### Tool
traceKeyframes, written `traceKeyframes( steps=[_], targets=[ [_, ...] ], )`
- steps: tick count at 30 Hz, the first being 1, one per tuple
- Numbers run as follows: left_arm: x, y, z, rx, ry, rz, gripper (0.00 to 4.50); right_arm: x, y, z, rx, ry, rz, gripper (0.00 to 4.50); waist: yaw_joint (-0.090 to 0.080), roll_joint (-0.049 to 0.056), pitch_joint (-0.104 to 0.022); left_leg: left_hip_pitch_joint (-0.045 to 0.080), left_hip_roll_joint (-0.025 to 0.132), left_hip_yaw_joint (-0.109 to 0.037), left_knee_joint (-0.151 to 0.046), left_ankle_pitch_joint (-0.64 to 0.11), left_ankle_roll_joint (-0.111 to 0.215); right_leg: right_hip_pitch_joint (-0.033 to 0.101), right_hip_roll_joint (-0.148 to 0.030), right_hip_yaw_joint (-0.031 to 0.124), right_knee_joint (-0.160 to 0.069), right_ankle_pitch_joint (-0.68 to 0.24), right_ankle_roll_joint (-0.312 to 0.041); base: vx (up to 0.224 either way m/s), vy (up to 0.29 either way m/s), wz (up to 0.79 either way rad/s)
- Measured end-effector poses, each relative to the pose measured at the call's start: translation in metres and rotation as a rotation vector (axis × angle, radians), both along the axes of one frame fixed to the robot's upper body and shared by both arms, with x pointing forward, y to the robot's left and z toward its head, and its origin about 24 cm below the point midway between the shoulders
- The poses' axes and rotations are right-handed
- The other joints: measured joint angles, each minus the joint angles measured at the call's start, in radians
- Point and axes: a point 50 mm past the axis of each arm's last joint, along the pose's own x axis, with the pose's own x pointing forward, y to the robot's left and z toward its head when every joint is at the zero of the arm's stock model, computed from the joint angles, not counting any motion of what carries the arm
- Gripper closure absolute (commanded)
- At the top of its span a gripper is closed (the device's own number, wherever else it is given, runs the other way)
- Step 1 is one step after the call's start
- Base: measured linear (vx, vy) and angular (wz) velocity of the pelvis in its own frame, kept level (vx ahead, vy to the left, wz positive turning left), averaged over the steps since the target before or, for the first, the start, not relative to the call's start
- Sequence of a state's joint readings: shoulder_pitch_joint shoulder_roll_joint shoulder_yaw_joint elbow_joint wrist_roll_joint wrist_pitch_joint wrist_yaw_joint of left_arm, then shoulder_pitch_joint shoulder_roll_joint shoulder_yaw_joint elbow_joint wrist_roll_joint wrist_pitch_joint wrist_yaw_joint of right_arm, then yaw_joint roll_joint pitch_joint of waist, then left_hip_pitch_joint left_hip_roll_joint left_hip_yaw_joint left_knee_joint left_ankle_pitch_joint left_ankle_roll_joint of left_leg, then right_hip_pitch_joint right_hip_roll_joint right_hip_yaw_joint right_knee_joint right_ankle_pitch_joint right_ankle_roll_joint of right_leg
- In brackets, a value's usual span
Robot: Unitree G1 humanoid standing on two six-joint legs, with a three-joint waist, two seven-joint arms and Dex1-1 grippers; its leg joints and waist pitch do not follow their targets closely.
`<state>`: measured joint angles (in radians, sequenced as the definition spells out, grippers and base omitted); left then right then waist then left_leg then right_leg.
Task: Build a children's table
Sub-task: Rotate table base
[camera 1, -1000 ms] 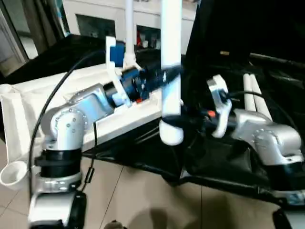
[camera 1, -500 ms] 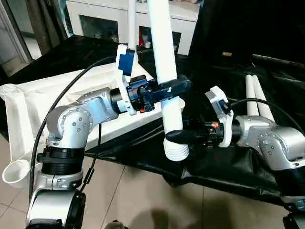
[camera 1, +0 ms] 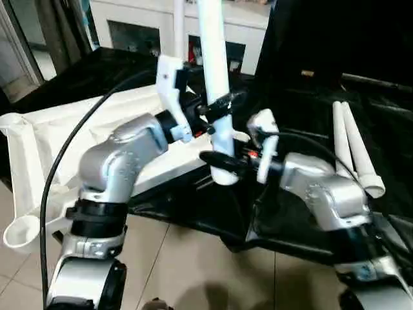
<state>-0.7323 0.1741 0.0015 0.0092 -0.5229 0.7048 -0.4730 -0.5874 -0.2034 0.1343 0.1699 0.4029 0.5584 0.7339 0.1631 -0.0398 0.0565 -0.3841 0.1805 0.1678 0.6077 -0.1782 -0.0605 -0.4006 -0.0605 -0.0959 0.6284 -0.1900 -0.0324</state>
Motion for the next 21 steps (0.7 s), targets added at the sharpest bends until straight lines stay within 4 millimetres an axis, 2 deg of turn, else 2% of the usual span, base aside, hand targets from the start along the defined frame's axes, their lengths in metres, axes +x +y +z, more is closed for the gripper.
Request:
traceKeyframes(
  steps=[4, 5, 6, 15, 17, 21],
  targets=[
    [0.001, -0.004, -0.001, 0.053, 0.010, 0.058, 2.62, 0.003, 0.006, -0.006, -0.001, 0.011, -0.014, 2.19, -0.001, 0.000, 0.000, 0.000, 0.000, 0.000, 0.000, 0.000, 0.000, 0.000, 0.000, 0.000, 0.000, 0.000, 0.000, 0.000, 0.000, 0.00],
    [0.001, -0.004, -0.001, 0.054, 0.012, 0.060, 2.62, 0.003, 0.006, -0.006, -0.002, 0.011, -0.013, 2.44, -0.001, 0.000, 0.000, 0.000, 0.000, 0.000, 0.000, 0.000, 0.000, 0.000, 0.000, 0.000, 0.000, 0.000, 0.000, 0.000, 0.000, 0.00],
    [0.001, -0.004, -0.001, 0.055, 0.012, 0.062, 2.62, 0.003, 0.006, -0.006, -0.003, 0.011, -0.010, 2.48, -0.001, 0.000, 0.000, 0.000, 0.000, 0.000, 0.000, 0.000, 0.000, 0.000, 0.000, 0.000, 0.000, 0.000, 0.000, 0.000, 0.000, 0.00],
    [-0.006, -0.012, 0.004, 0.062, -0.020, -0.006, 2.62, -0.002, -0.009, -0.001, 0.020, 0.015, 0.106, 2.57, 0.003, 0.000, 0.000, 0.000, 0.000, 0.000, 0.000, 0.000, 0.000, 0.000, 0.000, 0.000, 0.000, 0.000, 0.000, 0.000, 0.000, 0.00],
    [-0.008, -0.012, 0.007, 0.031, -0.025, -0.055, 2.62, -0.005, -0.013, 0.003, 0.048, 0.022, 0.151, 2.57, 0.004, 0.000, 0.000, 0.000, 0.000, 0.000, 0.000, 0.000, 0.001, 0.000, 0.000, 0.000, 0.000, 0.000, 0.000, 0.000, 0.000, 0.00],
    [-0.020, -0.004, 0.016, -0.022, -0.041, -0.279, 2.62, -0.017, -0.020, 0.012, 0.097, 0.041, 0.303, 2.57, 0.002, 0.000, 0.000, 0.000, 0.000, 0.000, 0.000, 0.000, 0.001, -0.001, 0.000, 0.000, 0.000, 0.000, 0.000, 0.000, 0.000, 0.00]
  ],
)
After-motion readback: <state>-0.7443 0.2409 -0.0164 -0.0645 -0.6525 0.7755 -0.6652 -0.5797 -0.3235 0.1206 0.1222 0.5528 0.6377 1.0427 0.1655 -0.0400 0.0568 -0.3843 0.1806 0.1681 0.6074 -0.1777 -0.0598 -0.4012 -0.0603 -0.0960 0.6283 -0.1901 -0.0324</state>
